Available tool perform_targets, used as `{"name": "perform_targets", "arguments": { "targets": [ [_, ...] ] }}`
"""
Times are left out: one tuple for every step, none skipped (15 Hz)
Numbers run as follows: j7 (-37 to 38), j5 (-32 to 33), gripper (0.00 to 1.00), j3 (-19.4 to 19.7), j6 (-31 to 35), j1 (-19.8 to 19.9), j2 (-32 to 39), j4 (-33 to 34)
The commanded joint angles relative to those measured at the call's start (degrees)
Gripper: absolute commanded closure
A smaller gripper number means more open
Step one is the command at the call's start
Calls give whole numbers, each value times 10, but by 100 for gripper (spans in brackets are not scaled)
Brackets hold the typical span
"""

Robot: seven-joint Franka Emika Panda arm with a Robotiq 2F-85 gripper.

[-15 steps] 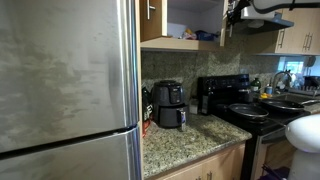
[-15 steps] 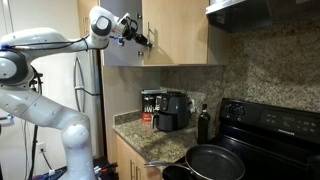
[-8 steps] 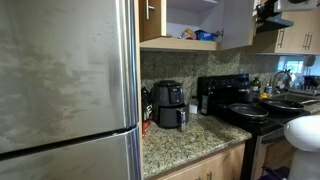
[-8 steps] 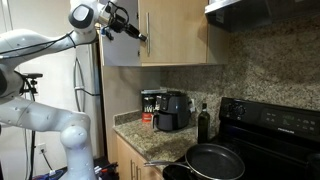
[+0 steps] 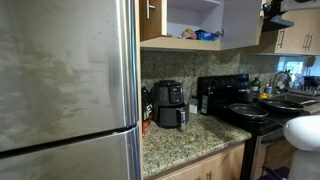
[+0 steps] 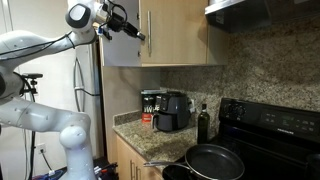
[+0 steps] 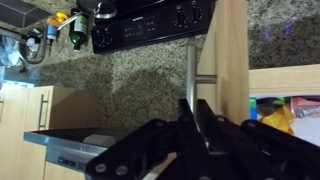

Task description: Open the cabinet door on the right

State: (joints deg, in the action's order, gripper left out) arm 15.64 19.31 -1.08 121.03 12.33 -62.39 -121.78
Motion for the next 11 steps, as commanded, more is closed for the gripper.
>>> {"name": "perform_targets", "arguments": {
  "targets": [
    [-45, 64, 96, 39, -10, 60, -20, -17],
    [-59, 87, 96, 57, -14, 74, -26, -19],
    [-71, 110, 96, 77, -15, 91, -33, -23],
    [-80, 131, 96, 91, -19, 107, -37, -23],
    [-88, 150, 96, 100, -29, 123, -38, -22],
    [-78, 140, 96, 100, -77, 131, -39, -18],
    [-67, 115, 60, 100, -119, 124, -46, -19],
    [-54, 88, 58, 90, -159, 115, -56, -24],
    [-39, 65, 53, 79, -197, 111, -65, -30],
    [-56, 98, 70, 99, -154, 102, -51, -13],
    [-45, 86, 64, 90, -181, 99, -57, -17]
  ]
}}
